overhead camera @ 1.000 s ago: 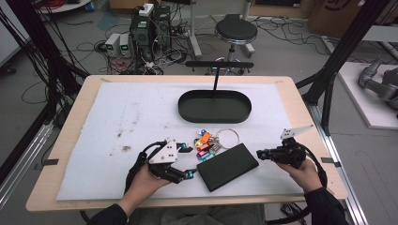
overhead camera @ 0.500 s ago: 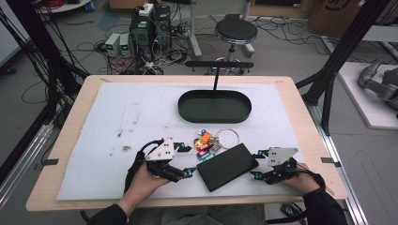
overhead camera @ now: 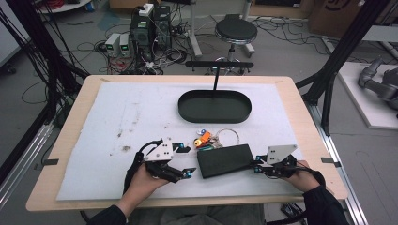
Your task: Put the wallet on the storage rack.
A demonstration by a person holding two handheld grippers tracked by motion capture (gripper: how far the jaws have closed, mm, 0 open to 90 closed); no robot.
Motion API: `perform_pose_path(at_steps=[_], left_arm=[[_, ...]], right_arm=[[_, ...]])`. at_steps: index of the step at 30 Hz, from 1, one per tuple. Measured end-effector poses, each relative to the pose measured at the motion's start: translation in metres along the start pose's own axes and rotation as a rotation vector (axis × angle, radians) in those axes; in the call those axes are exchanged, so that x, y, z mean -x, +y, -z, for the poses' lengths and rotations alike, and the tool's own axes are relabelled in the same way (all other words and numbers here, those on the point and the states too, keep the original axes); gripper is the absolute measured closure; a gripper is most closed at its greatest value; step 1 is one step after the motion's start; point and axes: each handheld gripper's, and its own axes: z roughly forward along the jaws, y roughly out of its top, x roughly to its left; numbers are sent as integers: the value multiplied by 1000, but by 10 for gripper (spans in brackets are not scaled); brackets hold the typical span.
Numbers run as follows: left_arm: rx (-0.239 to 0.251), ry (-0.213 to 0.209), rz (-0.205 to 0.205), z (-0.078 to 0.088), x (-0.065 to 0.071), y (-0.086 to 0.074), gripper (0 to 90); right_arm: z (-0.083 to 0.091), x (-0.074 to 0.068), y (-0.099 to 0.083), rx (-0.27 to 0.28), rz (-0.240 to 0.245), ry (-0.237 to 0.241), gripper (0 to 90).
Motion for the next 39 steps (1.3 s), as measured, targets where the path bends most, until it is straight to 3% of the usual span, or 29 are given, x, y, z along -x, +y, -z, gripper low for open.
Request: perform_pose_path(at_steps=[4,7,12,15,18,19,20,23,26,28,29,30,31,32,36,39], left_arm=[[-15,-18,-26,-6,2,1,299],[-47,-40,-61,-15,5,1,299],[-125,-63,-166,-36,15,3,303],[-193,-18,-239,-49,19,2,322],[-220,40,-273,-59,20,2,355],[-220,40,-273,-59,20,2,393],[-226,68,-307,-61,20,2,463],[-180,84,-367,-54,20,6,616],[-151,72,-360,-50,17,8,704],[-102,52,-292,-42,9,9,733],[-78,33,-247,-38,5,8,738],[-62,8,-203,-35,2,8,742],[-62,8,-203,-35,2,8,744],[-44,-22,-145,-31,-2,6,745],[-11,-60,-36,-26,-9,1,746],[0,-68,-25,-26,-10,-1,744]], right_arm=[[9,6,-1,60,-93,72,828],[11,8,-2,69,-140,99,829],[14,14,-3,114,-233,145,829],[15,17,-4,132,-269,167,828],[15,18,-4,134,-289,172,827],[15,18,-4,134,-289,172,827],[15,19,-4,138,-309,178,826],[17,19,-4,157,-319,167,813],[20,22,-4,201,-322,169,761],[22,23,-3,242,-314,146,681],[24,24,-4,249,-324,131,596],[24,25,-5,249,-343,123,492],[24,25,-5,249,-343,123,492],[22,27,-6,239,-370,126,392],[16,23,-1,216,-319,116,405],[7,21,3,170,-301,101,449]])
